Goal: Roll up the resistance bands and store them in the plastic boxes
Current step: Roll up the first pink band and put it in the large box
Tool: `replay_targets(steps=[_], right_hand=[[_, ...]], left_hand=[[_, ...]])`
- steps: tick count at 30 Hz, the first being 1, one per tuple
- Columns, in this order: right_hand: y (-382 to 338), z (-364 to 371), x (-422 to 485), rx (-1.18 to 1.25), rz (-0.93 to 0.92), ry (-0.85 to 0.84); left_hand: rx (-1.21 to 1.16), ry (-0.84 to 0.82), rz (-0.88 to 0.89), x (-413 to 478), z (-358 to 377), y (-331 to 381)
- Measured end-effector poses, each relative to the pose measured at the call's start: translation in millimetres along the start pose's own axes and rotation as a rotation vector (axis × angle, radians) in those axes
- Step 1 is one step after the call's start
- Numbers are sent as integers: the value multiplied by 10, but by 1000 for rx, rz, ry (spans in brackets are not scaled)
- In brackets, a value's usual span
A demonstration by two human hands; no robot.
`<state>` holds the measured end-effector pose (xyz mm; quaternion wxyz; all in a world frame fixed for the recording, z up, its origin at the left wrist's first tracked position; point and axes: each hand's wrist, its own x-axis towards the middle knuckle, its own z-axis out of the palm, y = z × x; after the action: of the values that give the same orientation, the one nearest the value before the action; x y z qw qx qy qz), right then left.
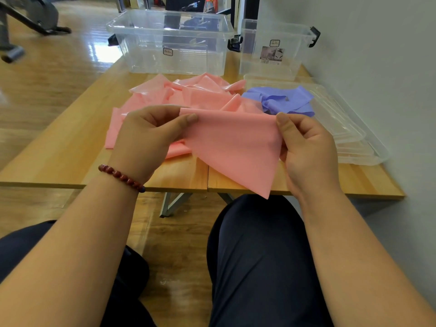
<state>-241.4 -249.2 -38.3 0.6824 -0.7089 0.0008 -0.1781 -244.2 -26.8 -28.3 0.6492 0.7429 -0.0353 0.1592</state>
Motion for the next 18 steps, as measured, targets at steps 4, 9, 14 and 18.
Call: replay_targets(steps=[4, 9, 14, 18], right_hand=[[14, 5, -18, 8, 9, -2], [26, -20, -17, 123, 42, -86], [45, -39, -3, 152, 60, -72], [25, -38, 1, 137, 56, -38]], left_hand=[[-63, 20, -18, -3, 22, -3], [-55, 16, -6, -6, 23, -19], [-67, 6, -36, -10, 10, 10], [-55, -79, -28, -13, -18, 8]])
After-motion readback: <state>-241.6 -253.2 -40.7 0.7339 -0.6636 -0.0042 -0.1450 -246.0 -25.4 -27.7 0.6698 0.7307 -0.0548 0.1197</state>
